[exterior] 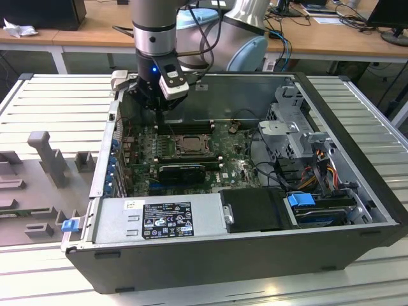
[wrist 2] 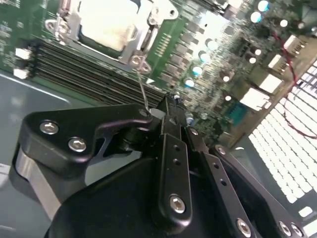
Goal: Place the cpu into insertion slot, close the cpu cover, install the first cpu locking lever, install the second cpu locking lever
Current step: 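Install the first cpu locking lever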
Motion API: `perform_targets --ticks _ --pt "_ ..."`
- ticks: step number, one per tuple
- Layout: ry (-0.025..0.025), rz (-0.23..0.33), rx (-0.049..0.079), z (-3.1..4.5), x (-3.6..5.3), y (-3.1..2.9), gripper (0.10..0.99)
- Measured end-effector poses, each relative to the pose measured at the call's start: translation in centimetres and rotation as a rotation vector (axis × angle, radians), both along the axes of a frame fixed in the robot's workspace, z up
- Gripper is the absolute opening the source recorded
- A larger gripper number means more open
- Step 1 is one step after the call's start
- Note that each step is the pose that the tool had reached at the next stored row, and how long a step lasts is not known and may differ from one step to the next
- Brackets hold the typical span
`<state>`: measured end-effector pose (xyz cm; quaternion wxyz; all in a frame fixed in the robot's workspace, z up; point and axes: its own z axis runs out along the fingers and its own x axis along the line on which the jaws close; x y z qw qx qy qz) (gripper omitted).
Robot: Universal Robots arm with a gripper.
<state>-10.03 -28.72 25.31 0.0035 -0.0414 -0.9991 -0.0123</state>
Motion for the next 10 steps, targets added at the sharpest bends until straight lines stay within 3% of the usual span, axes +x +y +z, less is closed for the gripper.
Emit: perform_targets --ticks 6,10 --pt "0.0001 0.0 0.0 -0.02 0.77 0.0 0.106" --pt "0.0008 0.0 0.0 -0.03 1.95 0.0 0.106"
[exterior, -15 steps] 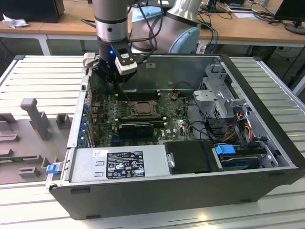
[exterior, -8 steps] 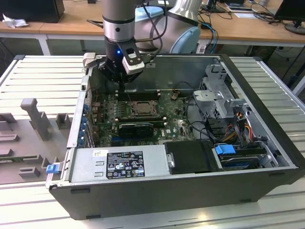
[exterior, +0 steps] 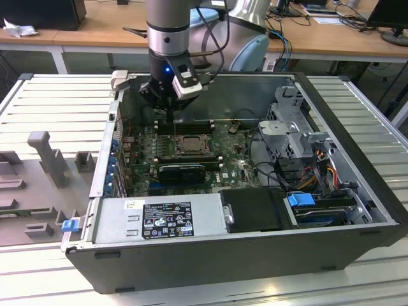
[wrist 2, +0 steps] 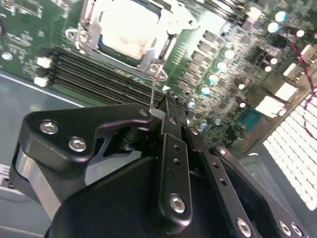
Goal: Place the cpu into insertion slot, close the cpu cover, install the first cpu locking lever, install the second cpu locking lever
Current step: 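Install the first cpu locking lever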
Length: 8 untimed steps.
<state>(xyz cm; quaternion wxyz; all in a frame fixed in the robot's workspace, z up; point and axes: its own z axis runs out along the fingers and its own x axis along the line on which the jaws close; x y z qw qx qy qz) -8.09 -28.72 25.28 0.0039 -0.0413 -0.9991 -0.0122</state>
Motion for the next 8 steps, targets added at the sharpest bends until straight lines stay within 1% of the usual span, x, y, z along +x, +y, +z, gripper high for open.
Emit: perform_targets --ticks 3,6,8 --pt "0.0 0.0 0.0 -0.02 0.93 0.0 0.106" --pt "-0.0001 0.0 0.0 -0.12 2.05 0.0 0.106" --pt "-0.0006 0.0 0.013 -0.13 2.13 0.0 0.106"
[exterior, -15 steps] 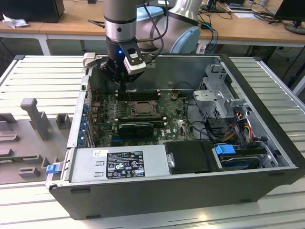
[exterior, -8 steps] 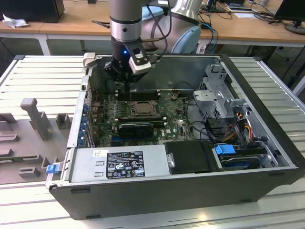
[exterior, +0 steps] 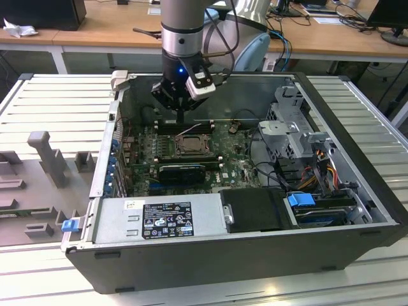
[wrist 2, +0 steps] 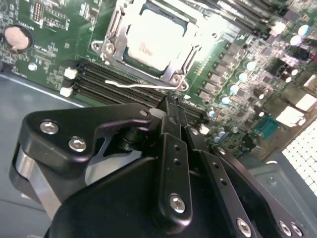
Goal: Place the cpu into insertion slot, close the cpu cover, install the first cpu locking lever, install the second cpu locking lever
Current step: 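Install the first cpu locking lever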
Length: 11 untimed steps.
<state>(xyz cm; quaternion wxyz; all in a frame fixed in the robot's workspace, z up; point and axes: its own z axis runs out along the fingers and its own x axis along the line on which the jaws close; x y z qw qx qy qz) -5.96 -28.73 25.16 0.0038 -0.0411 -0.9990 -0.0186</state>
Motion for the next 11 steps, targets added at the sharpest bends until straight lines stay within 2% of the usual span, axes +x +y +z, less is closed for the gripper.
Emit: perform_targets --ticks 1,2,3,5,7,8,11 --pt "-0.0026 0.001 0.004 0.0 0.0 0.0 0.106" --pt "-0.0094 0.003 0.006 0.0 0.0 0.0 0.106" --pt "-0.026 0.009 0.006 -0.01 0.0 0.0 0.106" --pt "-0.0447 0.024 0.006 -0.05 0.01 0.01 0.106" --pt "-0.0545 0.048 0.006 -0.16 0.01 0.0 0.106" --pt "-0.0562 0.053 0.006 -0.2 0.01 0.0 0.106" --pt "-0.0566 0.056 0.005 -0.25 0.0 0.0 0.106"
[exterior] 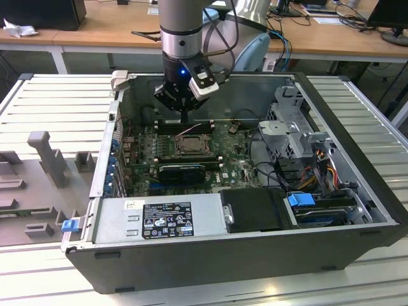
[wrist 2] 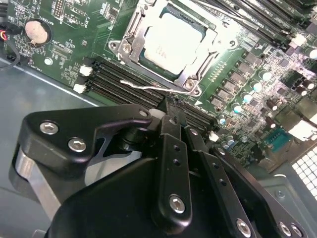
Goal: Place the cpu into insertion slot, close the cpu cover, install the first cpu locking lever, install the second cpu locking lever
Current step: 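Install the first cpu locking lever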
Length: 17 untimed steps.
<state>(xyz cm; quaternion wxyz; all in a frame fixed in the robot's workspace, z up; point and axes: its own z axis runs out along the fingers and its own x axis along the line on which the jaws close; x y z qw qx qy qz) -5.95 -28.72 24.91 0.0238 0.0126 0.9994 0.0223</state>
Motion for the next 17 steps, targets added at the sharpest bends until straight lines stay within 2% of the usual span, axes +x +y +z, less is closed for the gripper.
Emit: perform_targets --ticks 3,7,11,17 --pt "0.0 0.005 0.0 -0.09 0.0 0.0 0.106" --pt "-0.0087 0.027 0.0 -0.42 0.12 0.0 0.106" --pt "-0.0092 0.03 0.0 -1.26 0.74 0.2 0.106" --pt "-0.0092 0.03 0.0 -1.31 0.75 0.2 0.106"
